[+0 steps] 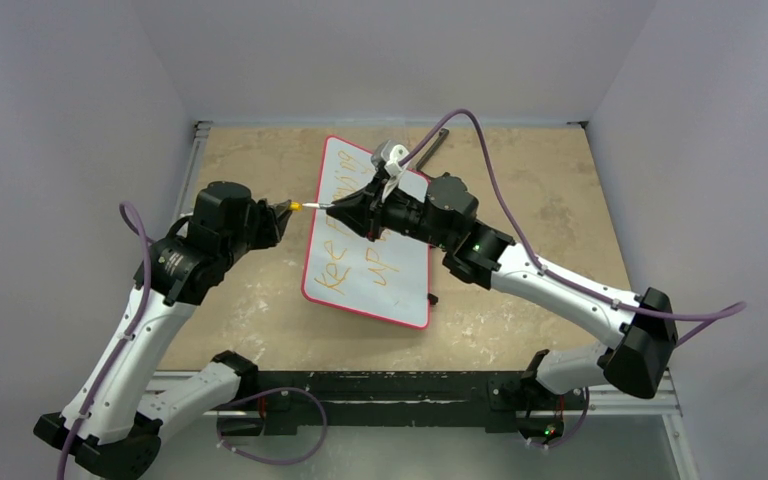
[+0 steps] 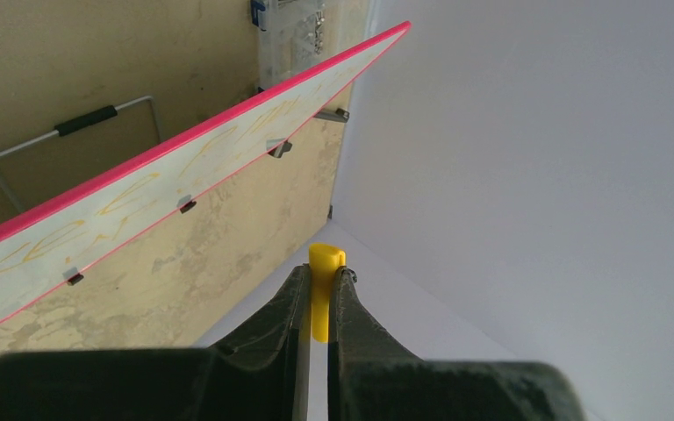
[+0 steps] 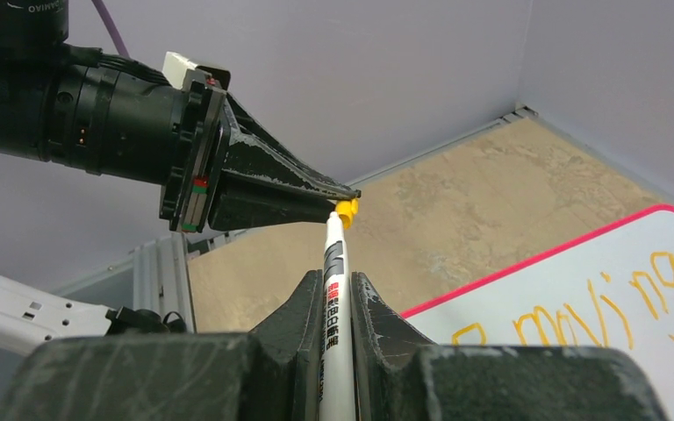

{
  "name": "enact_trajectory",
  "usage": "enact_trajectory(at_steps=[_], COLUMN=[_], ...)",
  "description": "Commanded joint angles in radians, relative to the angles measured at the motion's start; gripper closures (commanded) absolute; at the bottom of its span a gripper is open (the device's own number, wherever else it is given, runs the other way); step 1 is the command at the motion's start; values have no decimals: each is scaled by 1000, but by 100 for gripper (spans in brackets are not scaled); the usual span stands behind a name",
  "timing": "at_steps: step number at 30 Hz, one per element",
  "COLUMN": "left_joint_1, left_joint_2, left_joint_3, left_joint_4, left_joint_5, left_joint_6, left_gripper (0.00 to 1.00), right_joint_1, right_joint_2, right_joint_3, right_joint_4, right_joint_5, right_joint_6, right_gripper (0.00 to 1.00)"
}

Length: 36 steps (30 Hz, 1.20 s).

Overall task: Write a sentence on the whiteboard
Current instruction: Close the whiteboard marker at the center of the board.

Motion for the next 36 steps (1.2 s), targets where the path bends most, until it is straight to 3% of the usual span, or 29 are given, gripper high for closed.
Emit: enact_trajectory(at_steps=[1,21,36], left_joint_1=[8,8,8], left_joint_2=[0,8,19], left_joint_3=[-4,-13,-5], left_joint_4=[34,50,47], left_joint_5=[10,31,45], left_joint_6=[-19,-23,4], left_gripper=[100,100,100], right_joint_1=[9,14,40], right_joint_2=[17,41,111], right_joint_3=[52,69,165], right_joint_4=[22,4,-140], right_joint_5=[3,34,64], right_joint_6=[-21,-35,-109], right_gripper=[100,100,100])
